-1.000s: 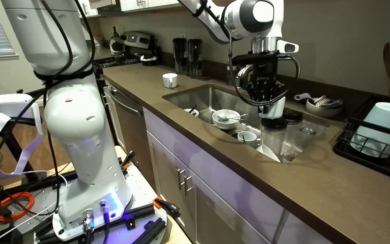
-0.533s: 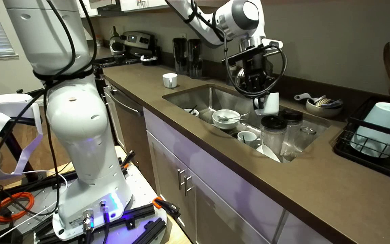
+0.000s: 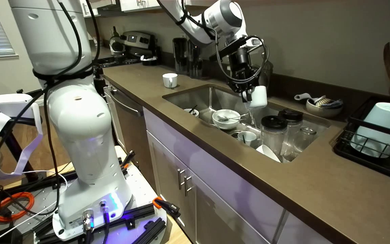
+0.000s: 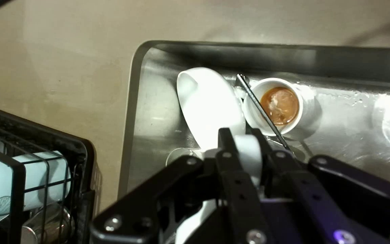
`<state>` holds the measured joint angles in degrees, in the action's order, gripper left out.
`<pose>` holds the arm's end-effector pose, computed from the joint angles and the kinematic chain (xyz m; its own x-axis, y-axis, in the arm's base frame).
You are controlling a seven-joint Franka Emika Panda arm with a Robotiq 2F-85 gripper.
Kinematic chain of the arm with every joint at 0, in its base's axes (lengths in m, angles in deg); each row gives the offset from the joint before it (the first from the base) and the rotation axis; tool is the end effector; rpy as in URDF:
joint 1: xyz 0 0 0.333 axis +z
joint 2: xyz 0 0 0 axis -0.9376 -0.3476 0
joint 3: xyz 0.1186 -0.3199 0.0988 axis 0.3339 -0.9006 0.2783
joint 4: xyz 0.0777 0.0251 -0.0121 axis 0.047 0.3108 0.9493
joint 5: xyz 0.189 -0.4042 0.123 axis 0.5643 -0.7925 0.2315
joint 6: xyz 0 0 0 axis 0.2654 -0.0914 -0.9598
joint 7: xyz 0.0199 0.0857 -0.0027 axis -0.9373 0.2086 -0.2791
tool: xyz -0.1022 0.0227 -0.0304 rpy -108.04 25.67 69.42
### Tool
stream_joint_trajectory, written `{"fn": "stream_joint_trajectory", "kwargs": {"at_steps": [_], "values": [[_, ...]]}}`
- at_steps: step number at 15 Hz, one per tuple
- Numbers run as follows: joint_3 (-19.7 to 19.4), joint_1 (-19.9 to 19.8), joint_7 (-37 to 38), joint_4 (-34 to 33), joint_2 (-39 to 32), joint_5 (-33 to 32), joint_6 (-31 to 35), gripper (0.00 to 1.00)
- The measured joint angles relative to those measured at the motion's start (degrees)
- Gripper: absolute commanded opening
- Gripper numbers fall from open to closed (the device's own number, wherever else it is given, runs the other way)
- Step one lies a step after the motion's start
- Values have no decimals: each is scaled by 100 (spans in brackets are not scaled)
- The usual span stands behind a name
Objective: Pick the white cup and pour its contents into the sink
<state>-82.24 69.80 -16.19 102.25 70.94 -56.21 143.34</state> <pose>0.5944 -0.0577 0.4100 0.9675 -0.0192 -0.2520 0.1220 -0.8377 0.5323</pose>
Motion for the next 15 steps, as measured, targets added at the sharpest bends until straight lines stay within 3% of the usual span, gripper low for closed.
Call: {"fn": "stream_joint_trajectory", "kwargs": {"at_steps": [15], "values": [[244, 443, 377, -529, -593, -574, -1213, 7]]}}
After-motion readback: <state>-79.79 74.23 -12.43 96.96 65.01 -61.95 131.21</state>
